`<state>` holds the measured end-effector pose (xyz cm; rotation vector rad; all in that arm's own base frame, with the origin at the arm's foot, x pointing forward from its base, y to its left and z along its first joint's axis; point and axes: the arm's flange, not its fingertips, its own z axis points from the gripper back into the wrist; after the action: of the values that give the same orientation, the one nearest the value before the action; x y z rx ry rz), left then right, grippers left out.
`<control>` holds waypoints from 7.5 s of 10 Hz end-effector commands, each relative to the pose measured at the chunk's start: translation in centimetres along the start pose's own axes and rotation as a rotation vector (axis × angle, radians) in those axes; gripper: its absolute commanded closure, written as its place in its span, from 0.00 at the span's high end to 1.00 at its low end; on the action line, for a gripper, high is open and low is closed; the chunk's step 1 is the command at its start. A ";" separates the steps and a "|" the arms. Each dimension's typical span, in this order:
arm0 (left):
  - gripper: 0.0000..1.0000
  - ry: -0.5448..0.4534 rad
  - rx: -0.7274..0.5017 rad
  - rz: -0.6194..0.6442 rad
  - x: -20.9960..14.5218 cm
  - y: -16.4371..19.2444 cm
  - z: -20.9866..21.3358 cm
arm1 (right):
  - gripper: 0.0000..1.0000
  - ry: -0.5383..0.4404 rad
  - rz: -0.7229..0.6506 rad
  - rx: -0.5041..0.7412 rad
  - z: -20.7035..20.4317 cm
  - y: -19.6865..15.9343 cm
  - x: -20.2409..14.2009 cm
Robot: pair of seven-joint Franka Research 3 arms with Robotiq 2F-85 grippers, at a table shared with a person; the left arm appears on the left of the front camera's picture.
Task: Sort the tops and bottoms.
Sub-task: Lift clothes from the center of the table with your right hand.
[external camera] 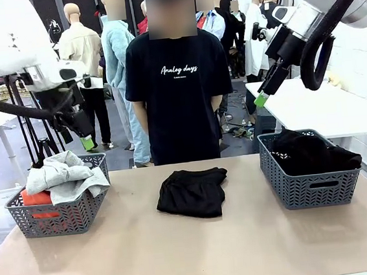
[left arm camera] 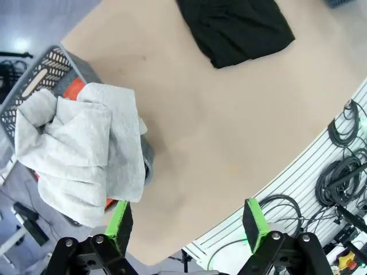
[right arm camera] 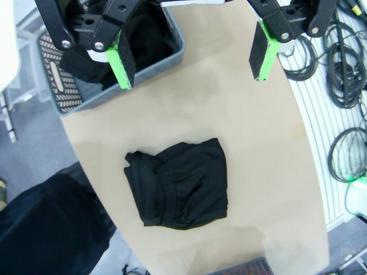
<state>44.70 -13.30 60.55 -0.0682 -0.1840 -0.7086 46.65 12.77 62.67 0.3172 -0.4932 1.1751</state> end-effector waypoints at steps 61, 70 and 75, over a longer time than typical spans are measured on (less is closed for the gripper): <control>1.00 -0.149 0.022 -0.036 0.9 -3.1 3.7 | 1.00 0.406 -0.723 -0.280 -38.9 -1.1 8.9; 1.00 -0.149 0.022 -0.036 0.9 -3.1 3.7 | 1.00 0.469 -0.737 -0.274 -41.2 -2.8 7.9; 1.00 -0.149 0.022 -0.036 0.9 -3.1 3.7 | 0.51 0.489 -0.704 -0.269 -41.4 -2.6 8.0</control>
<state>42.87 -15.78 64.19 -0.0984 -0.3335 -0.7378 59.64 38.30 31.94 -0.0376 -0.0997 0.4453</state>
